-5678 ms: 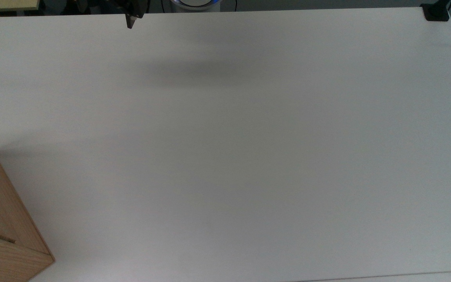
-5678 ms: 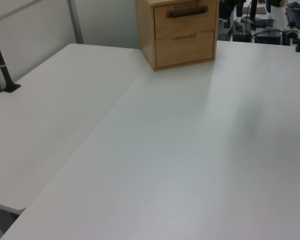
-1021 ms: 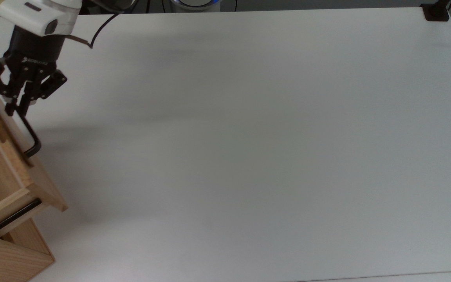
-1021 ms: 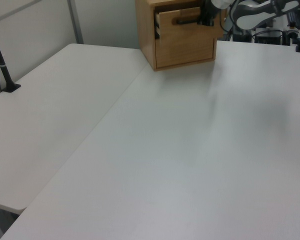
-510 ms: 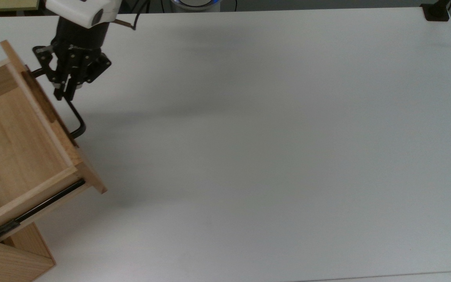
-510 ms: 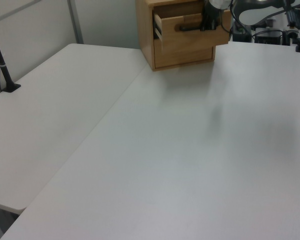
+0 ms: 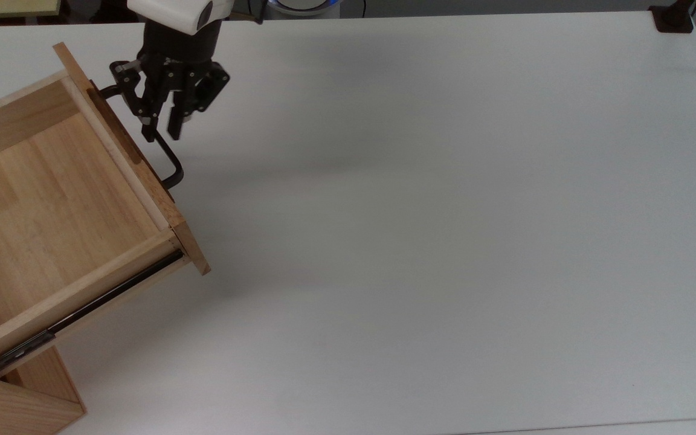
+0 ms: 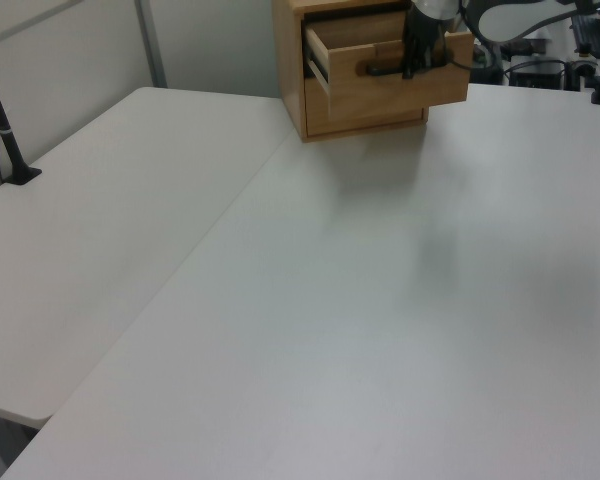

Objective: Open the drawer by sliding it
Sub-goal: 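Open the gripper, release the handle and lift away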

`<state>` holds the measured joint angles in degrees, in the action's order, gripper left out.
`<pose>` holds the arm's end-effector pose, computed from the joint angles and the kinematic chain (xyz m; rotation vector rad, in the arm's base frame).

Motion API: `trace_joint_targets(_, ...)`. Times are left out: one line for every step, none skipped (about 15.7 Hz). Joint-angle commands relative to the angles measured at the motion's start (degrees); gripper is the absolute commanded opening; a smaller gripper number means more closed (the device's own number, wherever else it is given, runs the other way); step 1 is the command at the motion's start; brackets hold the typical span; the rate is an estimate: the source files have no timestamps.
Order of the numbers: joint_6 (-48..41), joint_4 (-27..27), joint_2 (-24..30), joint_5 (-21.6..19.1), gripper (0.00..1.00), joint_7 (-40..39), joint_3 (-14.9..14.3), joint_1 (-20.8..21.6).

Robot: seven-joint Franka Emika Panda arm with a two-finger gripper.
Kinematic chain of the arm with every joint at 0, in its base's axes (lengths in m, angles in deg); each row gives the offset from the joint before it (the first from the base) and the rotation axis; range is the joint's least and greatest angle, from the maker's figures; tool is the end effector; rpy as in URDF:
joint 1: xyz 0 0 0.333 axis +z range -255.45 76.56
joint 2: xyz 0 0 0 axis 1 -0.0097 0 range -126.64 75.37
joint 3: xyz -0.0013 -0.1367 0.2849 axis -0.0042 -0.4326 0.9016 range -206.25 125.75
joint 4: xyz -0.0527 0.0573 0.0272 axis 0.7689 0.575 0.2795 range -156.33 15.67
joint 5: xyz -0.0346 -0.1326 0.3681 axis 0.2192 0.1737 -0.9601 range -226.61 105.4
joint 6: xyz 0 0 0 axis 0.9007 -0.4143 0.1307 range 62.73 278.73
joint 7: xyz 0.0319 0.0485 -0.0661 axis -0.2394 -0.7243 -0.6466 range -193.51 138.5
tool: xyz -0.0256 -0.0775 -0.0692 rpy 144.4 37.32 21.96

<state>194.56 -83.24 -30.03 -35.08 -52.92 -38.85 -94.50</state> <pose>0.6197 -0.0503 0.5454 2.5169 0.7827 0.3957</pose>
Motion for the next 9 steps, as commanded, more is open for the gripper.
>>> trace_joint_targets(-6.5, 0.8, 2.0, -7.7, 1.0, -0.8, 0.3, 0.7)
trace_joint_targets(-10.5, 2.6, 2.4, -10.6, 1.0, -0.4, 0.3, 0.7)
trace_joint_targets(-15.6, 4.7, 2.5, -13.2, 1.0, 1.0, 0.4, 0.7)
trace_joint_targets(-21.0, 7.4, 2.5, -15.2, 1.0, 3.2, 0.4, 0.7)
trace_joint_targets(-26.1, 9.8, 2.5, -17.1, 1.0, 6.8, 0.4, 0.8)
trace_joint_targets(-29.5, 11.6, 2.5, -19.2, 1.0, 12.1, 0.8, 0.8)
trace_joint_targets(-31.2, 12.6, 2.4, -21.1, 1.0, 18.5, 1.3, 0.8)
trace_joint_targets(-31.7, 12.8, 2.4, -22.1, 1.0, 24.4, 1.5, 0.8)
trace_joint_targets(-31.7, 12.8, 2.3, -22.2, 1.0, 29.2, 1.7, 0.8)
